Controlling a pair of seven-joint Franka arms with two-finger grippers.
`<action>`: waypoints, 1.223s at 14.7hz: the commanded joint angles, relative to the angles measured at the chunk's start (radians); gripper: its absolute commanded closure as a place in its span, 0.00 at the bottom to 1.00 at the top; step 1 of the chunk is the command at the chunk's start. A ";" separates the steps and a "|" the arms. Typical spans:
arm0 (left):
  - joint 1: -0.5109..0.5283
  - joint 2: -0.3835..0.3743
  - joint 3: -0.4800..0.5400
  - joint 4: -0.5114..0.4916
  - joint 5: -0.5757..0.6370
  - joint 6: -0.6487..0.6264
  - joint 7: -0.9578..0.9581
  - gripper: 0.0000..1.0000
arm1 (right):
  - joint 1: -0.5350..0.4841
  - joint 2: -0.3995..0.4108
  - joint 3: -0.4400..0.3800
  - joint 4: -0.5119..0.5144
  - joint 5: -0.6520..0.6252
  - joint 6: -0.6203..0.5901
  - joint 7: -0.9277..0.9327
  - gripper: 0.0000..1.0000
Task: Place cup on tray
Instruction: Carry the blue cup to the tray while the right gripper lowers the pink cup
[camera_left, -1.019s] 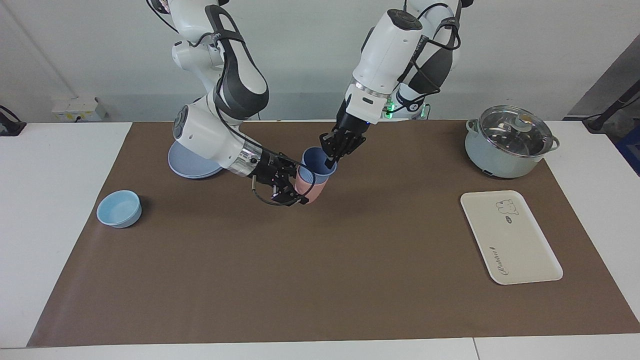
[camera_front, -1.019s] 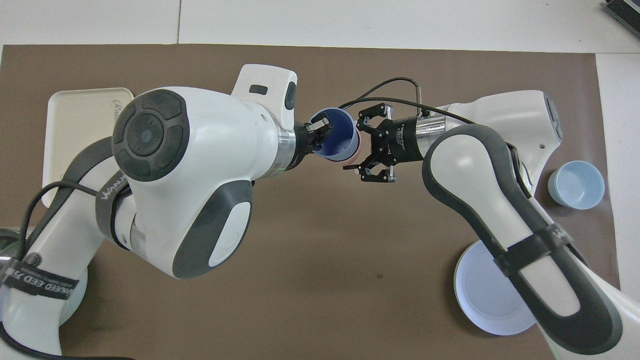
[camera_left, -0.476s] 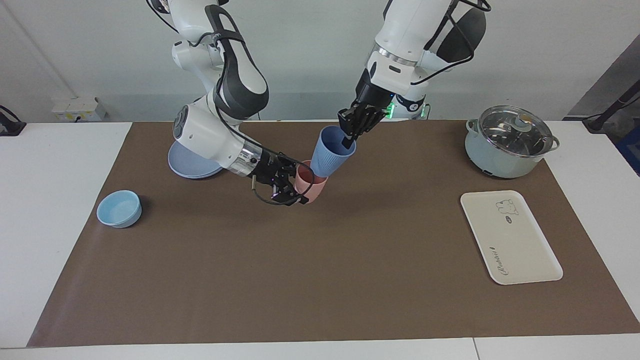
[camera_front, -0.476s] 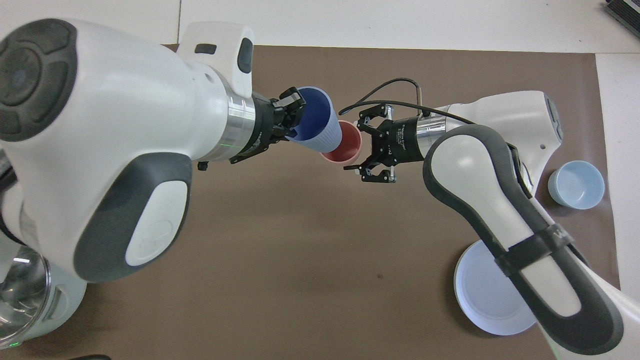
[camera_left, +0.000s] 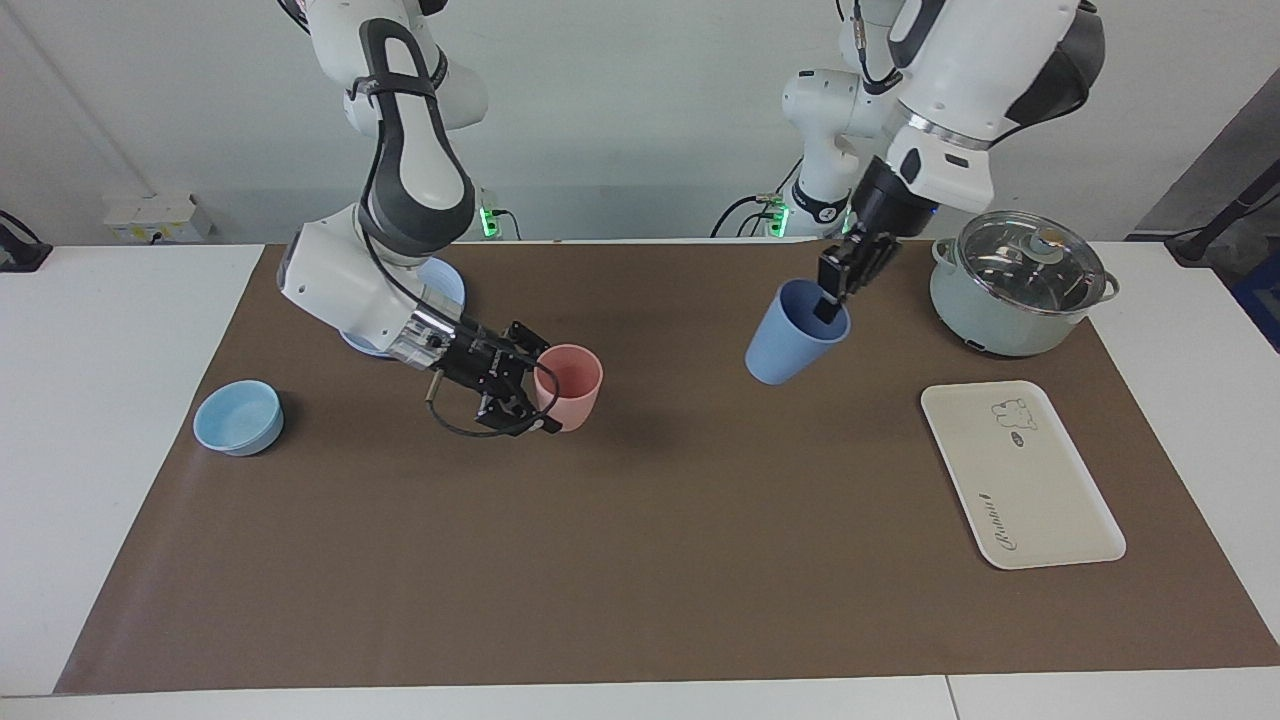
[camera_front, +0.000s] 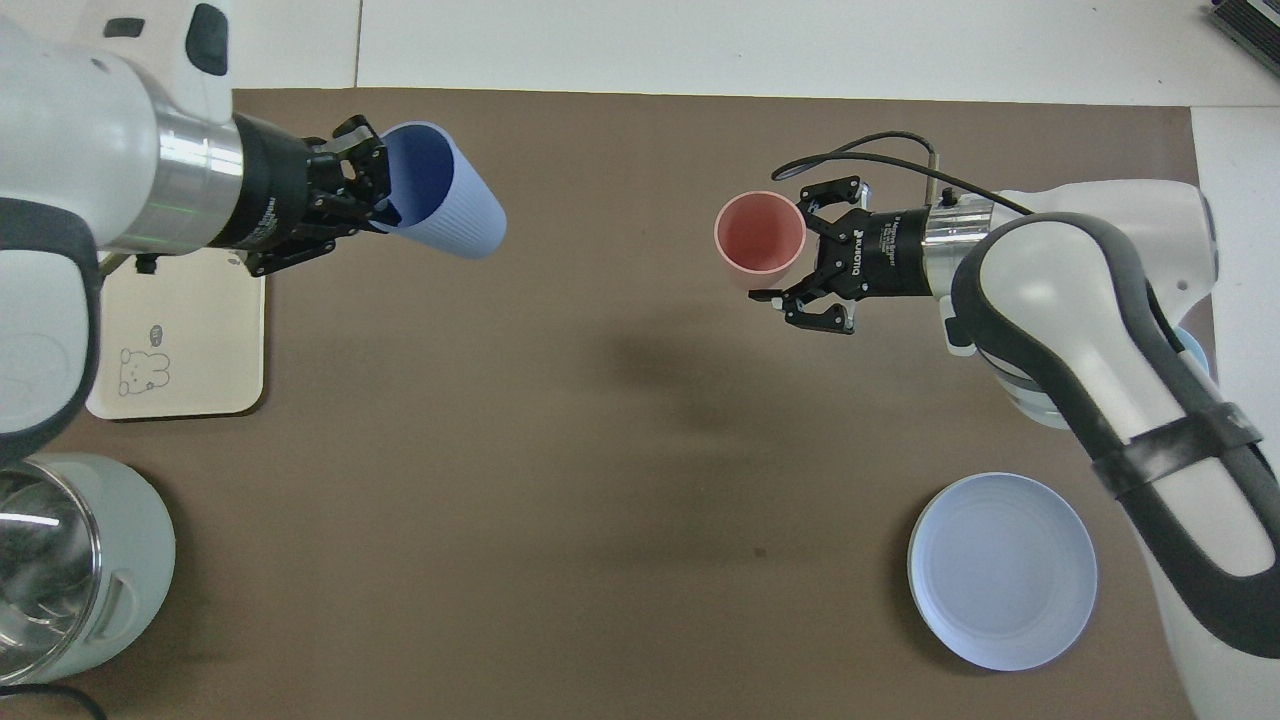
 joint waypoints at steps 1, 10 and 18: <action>0.126 -0.128 -0.011 -0.285 0.001 0.121 0.216 1.00 | -0.087 -0.007 0.009 -0.050 0.051 -0.049 -0.113 1.00; 0.554 0.087 -0.008 -0.393 -0.084 0.363 0.861 1.00 | -0.357 0.162 0.009 -0.036 0.062 -0.227 -0.437 1.00; 0.562 0.099 -0.008 -0.468 -0.121 0.476 0.977 0.00 | -0.457 0.231 0.009 -0.018 0.022 -0.267 -0.573 1.00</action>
